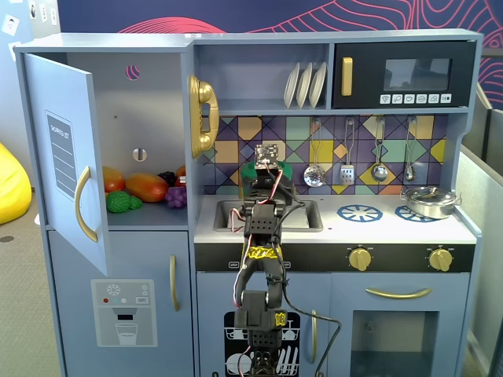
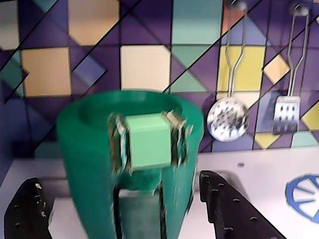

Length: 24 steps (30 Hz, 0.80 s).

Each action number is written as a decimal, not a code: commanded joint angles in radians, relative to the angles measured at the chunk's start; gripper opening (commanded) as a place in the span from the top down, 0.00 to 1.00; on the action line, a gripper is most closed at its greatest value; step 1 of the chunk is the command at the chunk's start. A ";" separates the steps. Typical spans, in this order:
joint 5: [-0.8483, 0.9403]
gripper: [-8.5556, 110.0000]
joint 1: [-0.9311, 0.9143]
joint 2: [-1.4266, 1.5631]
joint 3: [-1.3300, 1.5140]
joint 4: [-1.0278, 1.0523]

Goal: Take off the lid from the green recipient and place it on the counter

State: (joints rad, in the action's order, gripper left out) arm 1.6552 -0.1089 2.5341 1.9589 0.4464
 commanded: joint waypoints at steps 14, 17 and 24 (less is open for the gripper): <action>0.043 0.65 -0.017 -0.236 -0.183 -0.146; 0.058 0.65 -0.014 -0.270 -0.202 -0.163; 0.058 0.66 -0.014 -0.356 -0.275 -0.187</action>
State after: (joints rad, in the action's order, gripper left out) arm 1.7043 -0.1089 2.2028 1.7763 0.2945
